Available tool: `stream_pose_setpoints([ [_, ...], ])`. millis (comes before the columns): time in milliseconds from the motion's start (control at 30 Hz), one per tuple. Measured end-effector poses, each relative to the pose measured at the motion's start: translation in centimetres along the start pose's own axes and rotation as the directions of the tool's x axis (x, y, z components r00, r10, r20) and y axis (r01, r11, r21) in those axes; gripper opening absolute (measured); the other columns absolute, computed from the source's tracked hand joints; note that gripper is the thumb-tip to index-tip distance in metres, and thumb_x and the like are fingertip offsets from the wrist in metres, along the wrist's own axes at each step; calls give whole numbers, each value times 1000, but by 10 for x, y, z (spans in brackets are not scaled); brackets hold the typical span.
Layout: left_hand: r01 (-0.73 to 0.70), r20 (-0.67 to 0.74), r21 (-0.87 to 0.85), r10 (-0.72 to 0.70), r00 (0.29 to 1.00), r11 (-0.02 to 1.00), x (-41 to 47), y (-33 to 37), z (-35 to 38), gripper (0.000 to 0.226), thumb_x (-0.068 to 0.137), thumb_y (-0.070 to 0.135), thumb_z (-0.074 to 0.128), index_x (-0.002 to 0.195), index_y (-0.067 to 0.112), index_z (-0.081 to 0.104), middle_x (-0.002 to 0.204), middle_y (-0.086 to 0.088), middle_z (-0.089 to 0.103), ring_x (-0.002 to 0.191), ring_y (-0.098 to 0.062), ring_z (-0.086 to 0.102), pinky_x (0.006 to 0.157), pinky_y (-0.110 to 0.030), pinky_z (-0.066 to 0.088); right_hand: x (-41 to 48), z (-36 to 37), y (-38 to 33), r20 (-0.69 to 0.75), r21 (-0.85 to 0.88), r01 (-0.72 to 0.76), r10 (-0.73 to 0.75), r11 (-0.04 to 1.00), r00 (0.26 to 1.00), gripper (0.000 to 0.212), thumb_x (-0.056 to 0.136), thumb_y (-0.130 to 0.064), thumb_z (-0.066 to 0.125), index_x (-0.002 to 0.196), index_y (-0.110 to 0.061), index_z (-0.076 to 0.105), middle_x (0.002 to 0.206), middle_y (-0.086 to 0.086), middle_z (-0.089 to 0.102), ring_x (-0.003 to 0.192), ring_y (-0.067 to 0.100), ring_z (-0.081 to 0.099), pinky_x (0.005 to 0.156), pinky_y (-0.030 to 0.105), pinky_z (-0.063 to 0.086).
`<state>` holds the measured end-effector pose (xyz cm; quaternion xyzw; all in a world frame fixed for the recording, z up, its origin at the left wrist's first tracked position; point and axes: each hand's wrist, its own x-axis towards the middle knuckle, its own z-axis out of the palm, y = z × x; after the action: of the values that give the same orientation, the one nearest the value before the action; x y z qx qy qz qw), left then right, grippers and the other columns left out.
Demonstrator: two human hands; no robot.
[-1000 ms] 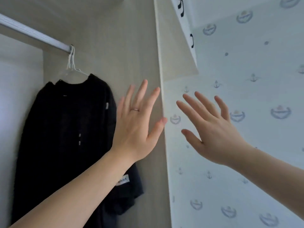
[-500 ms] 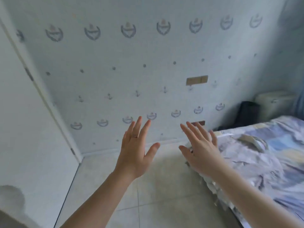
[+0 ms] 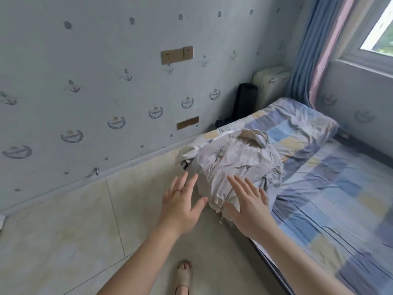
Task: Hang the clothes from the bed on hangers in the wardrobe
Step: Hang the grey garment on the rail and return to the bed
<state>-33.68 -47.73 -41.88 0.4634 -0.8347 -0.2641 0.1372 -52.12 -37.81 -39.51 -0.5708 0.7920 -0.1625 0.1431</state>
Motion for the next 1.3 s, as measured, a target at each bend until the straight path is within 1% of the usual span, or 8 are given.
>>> stream_pose_setpoints([
  [133,-22,58,-11,23,998,1000,79,-14,2,71,94,63,37,157,40,13,167,11,3,153,-13,-2,123,-43,8,64,2,9,-10,33,-158,158,987,987,68,97,-48,46,152,-46,6,162,-18,8,150,13,-2,120,45,-2],
  [233,-64,135,-6,64,989,998,136,-14,0,68,99,58,40,157,41,10,167,14,0,152,-10,-7,124,-42,6,108,-4,16,-37,66,-269,272,961,962,67,98,-48,45,153,-44,7,162,-18,9,150,13,1,121,45,1],
  [467,-188,278,-14,185,943,982,254,6,11,66,99,60,36,157,43,9,166,14,1,152,-9,-9,124,-42,1,175,-18,46,-79,107,-429,437,897,896,66,98,-48,43,153,-44,6,161,-20,9,150,11,1,120,40,-1],
  [600,-217,322,17,200,925,976,312,29,26,64,100,58,34,156,43,8,166,16,1,151,-8,-9,124,-41,0,207,-20,81,-86,141,-507,521,850,849,66,98,-47,44,152,-45,5,161,-19,9,150,11,1,120,39,1],
  [800,-261,407,50,219,887,964,404,71,69,63,100,57,34,156,43,8,167,13,1,152,-11,-9,122,-42,-2,273,-30,152,-92,153,-557,573,816,815,66,97,-48,42,153,-42,8,160,-18,11,150,12,4,119,42,4],
  [1000,-257,512,123,161,844,958,505,107,113,65,99,60,35,157,41,12,167,11,4,153,-15,-3,121,-42,4,343,-54,229,-56,139,-598,609,790,791,66,97,-49,42,153,-41,9,161,-16,12,150,13,7,119,42,6],
  [1133,-247,586,147,116,802,958,563,111,143,63,99,59,36,156,41,16,167,10,7,153,-16,-1,121,-42,5,385,-58,269,6,118,-627,631,770,776,65,97,-49,42,154,-40,10,161,-16,14,150,14,8,120,43,7],
  [1300,-266,663,187,78,744,946,636,95,188,62,100,58,36,155,38,20,167,7,12,153,-16,3,122,-42,10,435,-42,312,79,116,-690,686,714,723,65,97,-48,42,153,-41,10,161,-16,14,149,12,9,120,42,9],
])
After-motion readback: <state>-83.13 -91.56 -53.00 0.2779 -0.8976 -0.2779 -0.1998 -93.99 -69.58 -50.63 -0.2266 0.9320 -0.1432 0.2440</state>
